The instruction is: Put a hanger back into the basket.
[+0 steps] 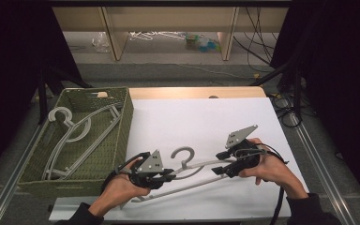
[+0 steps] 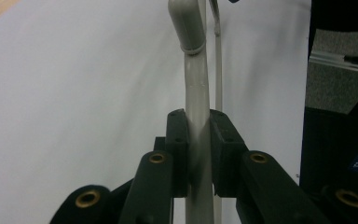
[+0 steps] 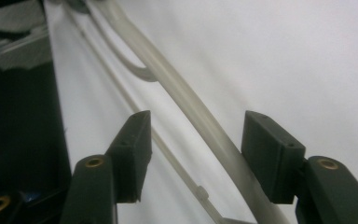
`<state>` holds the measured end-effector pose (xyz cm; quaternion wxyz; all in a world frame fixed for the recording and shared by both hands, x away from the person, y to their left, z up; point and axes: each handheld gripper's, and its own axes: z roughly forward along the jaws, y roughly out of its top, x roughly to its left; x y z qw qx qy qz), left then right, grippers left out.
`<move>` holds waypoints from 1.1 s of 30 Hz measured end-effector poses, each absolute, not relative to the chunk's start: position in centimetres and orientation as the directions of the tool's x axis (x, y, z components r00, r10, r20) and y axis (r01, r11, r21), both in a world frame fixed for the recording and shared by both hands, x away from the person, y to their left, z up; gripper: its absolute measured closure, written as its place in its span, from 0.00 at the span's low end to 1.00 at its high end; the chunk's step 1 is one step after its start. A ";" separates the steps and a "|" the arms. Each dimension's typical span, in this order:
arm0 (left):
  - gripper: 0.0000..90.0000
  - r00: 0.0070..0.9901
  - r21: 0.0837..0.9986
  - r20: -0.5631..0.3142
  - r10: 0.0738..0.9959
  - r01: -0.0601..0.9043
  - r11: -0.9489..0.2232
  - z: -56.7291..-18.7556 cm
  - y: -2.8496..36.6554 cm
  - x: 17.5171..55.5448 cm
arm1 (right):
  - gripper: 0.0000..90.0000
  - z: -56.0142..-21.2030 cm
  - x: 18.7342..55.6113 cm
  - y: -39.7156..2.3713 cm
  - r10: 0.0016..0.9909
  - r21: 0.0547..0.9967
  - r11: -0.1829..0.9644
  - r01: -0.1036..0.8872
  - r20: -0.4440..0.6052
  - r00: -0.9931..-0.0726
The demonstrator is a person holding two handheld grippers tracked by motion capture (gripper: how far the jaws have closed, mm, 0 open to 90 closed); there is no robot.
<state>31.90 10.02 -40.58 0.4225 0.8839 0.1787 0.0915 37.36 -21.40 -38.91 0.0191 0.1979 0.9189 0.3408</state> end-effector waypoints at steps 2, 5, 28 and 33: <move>0.88 0.917 0.783 -0.016 0.399 0.259 -0.565 -40.4 10.4 32.0 | 0.43 -38.5 37.5 -21.2 0.422 0.673 0.646 0.360 0.078 -0.903; 0.88 0.907 0.788 -0.036 0.419 0.284 -0.546 -40.1 10.8 32.2 | 0.42 -38.2 37.4 -21.0 0.445 0.696 0.619 0.364 0.070 -0.893; 0.88 0.811 0.845 -0.086 0.579 0.367 -0.388 -37.2 14.8 33.2 | 0.35 -38.6 33.4 -22.8 0.655 0.888 0.329 0.320 0.029 -0.755; 0.88 0.803 0.861 -0.108 0.586 0.370 -0.348 -36.5 15.1 33.3 | 0.34 -40.0 32.8 -23.7 0.679 0.875 0.327 0.357 0.045 -0.733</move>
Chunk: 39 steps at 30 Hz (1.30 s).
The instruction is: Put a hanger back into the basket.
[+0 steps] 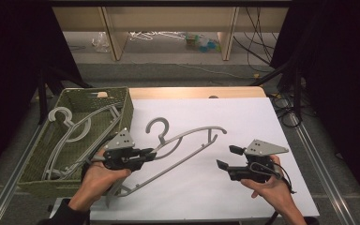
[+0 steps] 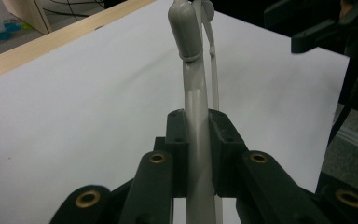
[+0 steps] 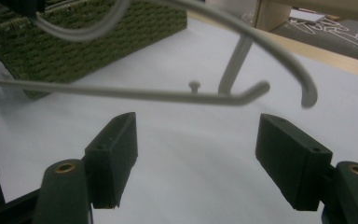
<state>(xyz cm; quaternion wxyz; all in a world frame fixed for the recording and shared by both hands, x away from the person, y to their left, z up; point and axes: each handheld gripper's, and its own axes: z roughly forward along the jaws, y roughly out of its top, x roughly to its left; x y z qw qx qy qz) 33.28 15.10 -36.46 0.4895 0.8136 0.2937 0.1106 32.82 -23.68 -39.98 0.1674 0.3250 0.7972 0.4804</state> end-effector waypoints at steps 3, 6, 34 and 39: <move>0.88 0.793 0.864 -0.134 0.594 0.387 -0.322 -35.9 15.5 33.4 | 0.34 -40.5 32.8 -23.8 0.675 0.871 0.322 0.371 0.063 -0.735; 0.88 0.787 0.877 -0.147 0.599 0.384 -0.290 -35.2 16.0 33.6 | 0.34 -40.6 32.7 -23.7 0.673 0.867 0.322 0.380 0.073 -0.736; 0.88 0.632 0.935 -0.072 0.771 0.313 -0.169 -27.7 25.7 36.1 | 0.31 -41.2 32.5 -23.5 0.652 0.860 0.346 0.376 0.069 -0.756; 0.88 0.578 0.928 -0.062 0.814 0.333 -0.166 -28.5 28.2 37.3 | 0.30 -41.3 32.5 -23.4 0.652 0.857 0.347 0.382 0.072 -0.754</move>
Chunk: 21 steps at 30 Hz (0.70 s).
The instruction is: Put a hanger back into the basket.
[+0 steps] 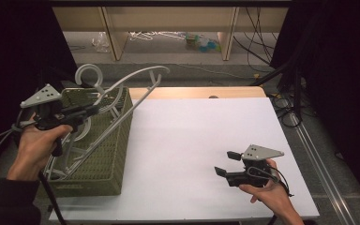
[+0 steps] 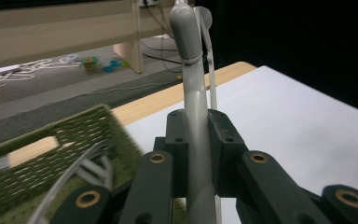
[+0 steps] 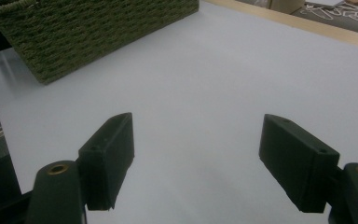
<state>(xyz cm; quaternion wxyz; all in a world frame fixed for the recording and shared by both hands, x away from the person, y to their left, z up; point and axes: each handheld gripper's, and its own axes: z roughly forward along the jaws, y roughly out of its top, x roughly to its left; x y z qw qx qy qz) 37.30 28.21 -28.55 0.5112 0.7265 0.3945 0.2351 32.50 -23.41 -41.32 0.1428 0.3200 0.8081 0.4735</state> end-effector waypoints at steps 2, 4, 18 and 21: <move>0.88 0.566 0.926 -0.057 0.822 0.337 -0.167 -28.8 28.8 37.6 | 0.28 -41.4 32.5 -23.3 0.656 0.856 0.342 0.387 0.077 -0.751; 0.88 0.553 0.924 -0.056 0.831 0.343 -0.167 -29.1 29.6 38.0 | 0.28 -41.4 32.6 -23.3 0.655 0.856 0.341 0.388 0.079 -0.751; 0.88 0.488 0.917 -0.044 0.872 0.366 -0.158 -31.4 33.8 38.9 | 0.28 -41.4 32.5 -23.3 0.651 0.850 0.347 0.396 0.086 -0.754; 0.88 0.476 0.915 -0.042 0.878 0.372 -0.158 -31.8 34.3 38.8 | 0.28 -41.5 32.6 -23.3 0.650 0.851 0.350 0.390 0.079 -0.756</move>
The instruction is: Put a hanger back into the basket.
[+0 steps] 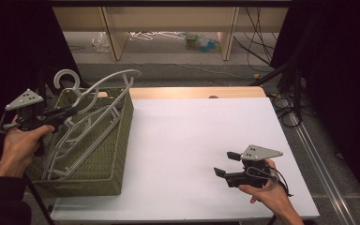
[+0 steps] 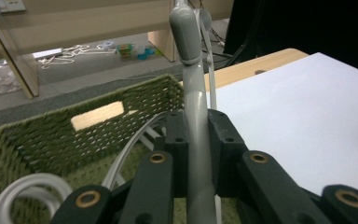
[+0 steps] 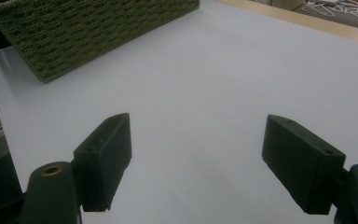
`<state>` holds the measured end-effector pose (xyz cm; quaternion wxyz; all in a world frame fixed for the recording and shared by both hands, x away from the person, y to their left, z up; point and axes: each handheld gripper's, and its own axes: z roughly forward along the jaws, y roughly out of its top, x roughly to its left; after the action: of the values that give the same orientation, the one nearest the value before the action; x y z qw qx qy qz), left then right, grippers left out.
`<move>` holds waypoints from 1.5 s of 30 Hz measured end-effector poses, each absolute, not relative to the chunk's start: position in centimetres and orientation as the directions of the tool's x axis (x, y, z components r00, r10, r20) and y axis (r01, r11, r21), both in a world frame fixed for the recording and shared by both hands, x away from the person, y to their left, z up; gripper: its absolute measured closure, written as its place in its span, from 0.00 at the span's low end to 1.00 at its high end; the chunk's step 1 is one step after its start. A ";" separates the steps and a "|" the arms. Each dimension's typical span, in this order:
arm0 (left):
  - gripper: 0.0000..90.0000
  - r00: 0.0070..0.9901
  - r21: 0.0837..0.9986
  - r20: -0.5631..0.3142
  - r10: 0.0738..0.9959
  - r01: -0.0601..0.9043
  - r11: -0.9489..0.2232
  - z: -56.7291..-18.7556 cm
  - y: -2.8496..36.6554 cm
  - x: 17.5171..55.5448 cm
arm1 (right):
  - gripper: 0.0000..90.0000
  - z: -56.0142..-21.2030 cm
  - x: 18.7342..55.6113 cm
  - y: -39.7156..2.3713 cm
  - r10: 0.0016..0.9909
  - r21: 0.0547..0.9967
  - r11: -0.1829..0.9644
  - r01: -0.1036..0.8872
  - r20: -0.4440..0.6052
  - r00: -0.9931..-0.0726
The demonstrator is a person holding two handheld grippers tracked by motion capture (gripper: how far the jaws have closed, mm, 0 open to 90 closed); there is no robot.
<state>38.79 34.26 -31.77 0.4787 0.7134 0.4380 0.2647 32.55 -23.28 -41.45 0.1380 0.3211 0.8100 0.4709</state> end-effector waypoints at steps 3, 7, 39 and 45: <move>0.88 0.470 0.911 -0.034 0.882 0.378 -0.166 -32.4 34.9 38.6 | 0.28 -41.5 32.6 -23.3 0.653 0.853 0.345 0.392 0.082 -0.753; 0.88 0.453 0.907 -0.046 0.890 0.392 -0.152 -33.4 35.8 38.5 | 0.27 -41.4 32.6 -23.3 0.654 0.852 0.344 0.393 0.083 -0.752; 0.88 0.417 0.827 -0.076 0.906 0.534 -0.177 -38.5 37.8 38.9 | 0.27 -41.7 32.7 -23.1 0.646 0.847 0.352 0.399 0.089 -0.758; 0.88 0.407 0.795 -0.103 0.908 0.582 -0.171 -39.9 37.7 39.5 | 0.27 -41.6 32.6 -23.2 0.649 0.842 0.361 0.402 0.083 -0.756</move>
<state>39.50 37.66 -39.91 0.3993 0.7375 0.5050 0.2037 32.61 -23.21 -41.63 0.1333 0.3229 0.8140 0.4641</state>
